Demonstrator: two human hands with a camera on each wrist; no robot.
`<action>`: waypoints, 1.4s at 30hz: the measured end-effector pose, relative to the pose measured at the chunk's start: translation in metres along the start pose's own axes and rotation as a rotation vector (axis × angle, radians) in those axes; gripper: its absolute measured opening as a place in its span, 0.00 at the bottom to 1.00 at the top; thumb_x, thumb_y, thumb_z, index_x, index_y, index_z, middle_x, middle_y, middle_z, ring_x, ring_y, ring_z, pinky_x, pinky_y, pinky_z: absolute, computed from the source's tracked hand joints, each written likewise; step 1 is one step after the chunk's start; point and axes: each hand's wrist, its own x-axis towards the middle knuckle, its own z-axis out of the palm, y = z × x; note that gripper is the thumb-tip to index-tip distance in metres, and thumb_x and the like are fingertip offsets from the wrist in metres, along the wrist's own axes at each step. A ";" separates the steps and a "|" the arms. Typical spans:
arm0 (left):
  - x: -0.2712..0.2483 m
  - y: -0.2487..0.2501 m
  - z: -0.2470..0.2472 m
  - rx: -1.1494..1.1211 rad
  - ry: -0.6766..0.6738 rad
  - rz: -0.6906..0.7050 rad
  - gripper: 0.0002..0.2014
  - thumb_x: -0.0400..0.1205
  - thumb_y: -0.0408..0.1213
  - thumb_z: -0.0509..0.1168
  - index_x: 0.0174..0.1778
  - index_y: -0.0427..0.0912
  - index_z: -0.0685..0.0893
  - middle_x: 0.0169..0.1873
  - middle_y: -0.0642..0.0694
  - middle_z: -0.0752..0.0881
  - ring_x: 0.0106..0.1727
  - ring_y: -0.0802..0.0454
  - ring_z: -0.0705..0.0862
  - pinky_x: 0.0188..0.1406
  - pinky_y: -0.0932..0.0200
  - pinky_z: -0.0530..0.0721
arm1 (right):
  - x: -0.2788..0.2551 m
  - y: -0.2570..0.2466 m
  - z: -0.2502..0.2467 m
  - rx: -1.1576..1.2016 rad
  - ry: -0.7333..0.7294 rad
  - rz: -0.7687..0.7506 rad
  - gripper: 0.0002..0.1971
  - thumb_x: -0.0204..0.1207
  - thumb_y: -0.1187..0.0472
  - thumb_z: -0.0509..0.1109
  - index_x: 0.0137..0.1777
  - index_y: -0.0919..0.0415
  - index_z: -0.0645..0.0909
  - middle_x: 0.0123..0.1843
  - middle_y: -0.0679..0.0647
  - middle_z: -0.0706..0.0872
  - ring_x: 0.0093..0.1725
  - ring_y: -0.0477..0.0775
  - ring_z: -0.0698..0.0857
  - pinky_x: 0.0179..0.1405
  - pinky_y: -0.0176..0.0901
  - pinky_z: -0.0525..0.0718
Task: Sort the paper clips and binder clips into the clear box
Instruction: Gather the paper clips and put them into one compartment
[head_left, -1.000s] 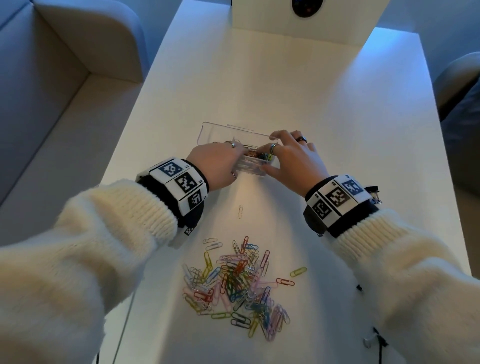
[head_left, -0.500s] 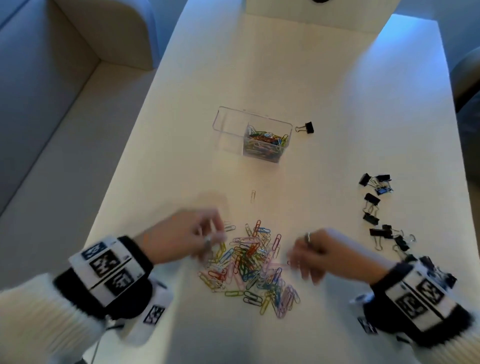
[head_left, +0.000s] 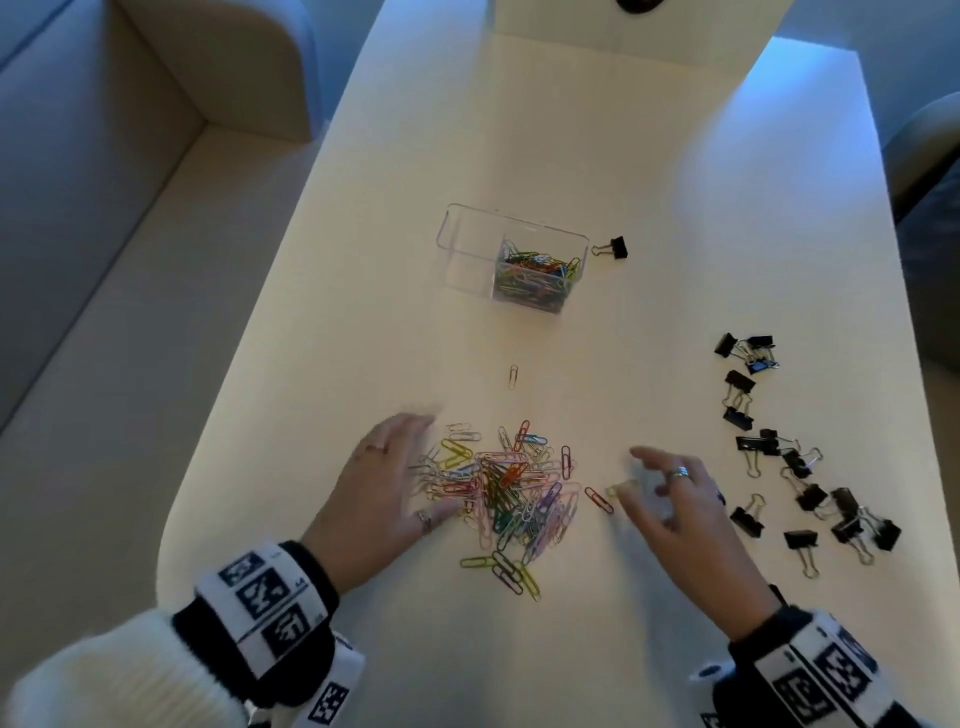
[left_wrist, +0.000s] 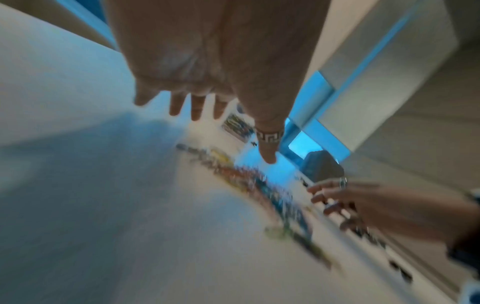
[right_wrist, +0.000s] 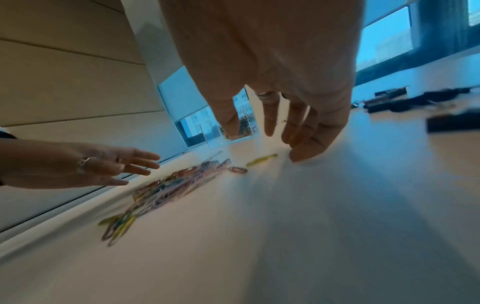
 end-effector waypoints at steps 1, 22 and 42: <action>-0.003 0.000 0.007 0.143 -0.094 -0.043 0.57 0.63 0.79 0.46 0.81 0.44 0.45 0.81 0.46 0.49 0.82 0.46 0.49 0.81 0.45 0.53 | -0.004 0.004 0.005 -0.029 0.018 0.052 0.20 0.76 0.53 0.67 0.67 0.53 0.73 0.57 0.45 0.69 0.59 0.48 0.75 0.64 0.49 0.77; 0.007 0.042 0.049 0.385 -0.310 -0.030 0.57 0.64 0.77 0.44 0.69 0.41 0.18 0.73 0.44 0.20 0.75 0.43 0.20 0.81 0.43 0.34 | 0.007 -0.032 0.038 -0.064 -0.149 -0.197 0.37 0.71 0.50 0.72 0.78 0.50 0.59 0.75 0.49 0.60 0.70 0.47 0.58 0.72 0.37 0.57; 0.057 0.044 -0.045 -0.107 0.259 0.078 0.26 0.80 0.32 0.62 0.76 0.45 0.67 0.73 0.46 0.73 0.72 0.51 0.71 0.71 0.64 0.62 | 0.049 -0.046 0.030 -0.502 -0.441 -0.499 0.44 0.62 0.45 0.77 0.76 0.39 0.59 0.76 0.38 0.60 0.67 0.49 0.56 0.70 0.47 0.68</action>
